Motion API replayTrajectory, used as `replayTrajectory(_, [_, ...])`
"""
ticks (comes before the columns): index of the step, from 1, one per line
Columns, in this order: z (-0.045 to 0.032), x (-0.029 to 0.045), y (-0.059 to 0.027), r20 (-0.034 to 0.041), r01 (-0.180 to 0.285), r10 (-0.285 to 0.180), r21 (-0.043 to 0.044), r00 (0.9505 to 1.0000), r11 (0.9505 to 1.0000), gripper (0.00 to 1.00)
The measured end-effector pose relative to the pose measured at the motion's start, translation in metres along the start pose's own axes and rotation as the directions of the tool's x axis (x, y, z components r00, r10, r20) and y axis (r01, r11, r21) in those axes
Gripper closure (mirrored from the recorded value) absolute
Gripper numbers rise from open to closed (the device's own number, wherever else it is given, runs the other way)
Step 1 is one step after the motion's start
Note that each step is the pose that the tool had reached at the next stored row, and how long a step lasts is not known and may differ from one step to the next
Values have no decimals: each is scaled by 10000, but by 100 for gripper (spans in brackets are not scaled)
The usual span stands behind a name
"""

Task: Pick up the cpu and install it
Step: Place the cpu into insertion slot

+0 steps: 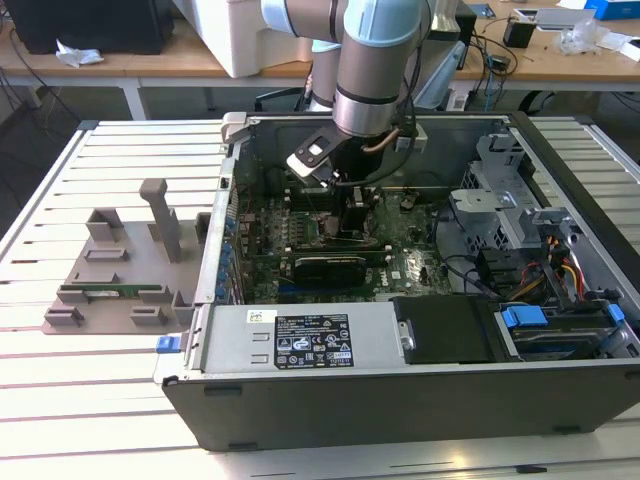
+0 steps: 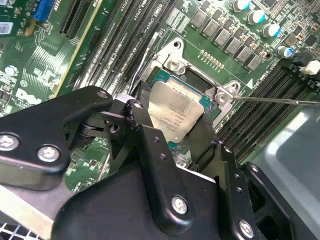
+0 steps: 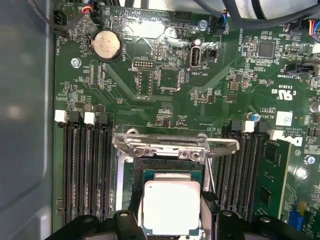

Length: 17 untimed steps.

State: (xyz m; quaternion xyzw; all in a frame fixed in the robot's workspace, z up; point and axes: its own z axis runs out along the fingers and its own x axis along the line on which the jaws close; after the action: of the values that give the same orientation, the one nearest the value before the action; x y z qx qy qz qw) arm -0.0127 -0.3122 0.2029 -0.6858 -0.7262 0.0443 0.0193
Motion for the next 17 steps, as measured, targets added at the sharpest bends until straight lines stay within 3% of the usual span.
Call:
replayTrajectory(3, [0, 42, 20, 15, -26, 26, 3, 10000, 10000, 45])
replayTrajectory(6, [7, 44, 24, 30, -569, 568, 23, 9984, 9984, 45])
replayTrajectory(11, [22, 49, 35, 77, -447, 447, 19, 9990, 9990, 45])
replayTrajectory(17, [40, 72, 46, 83, -410, 410, 18, 9991, 9992, 45])
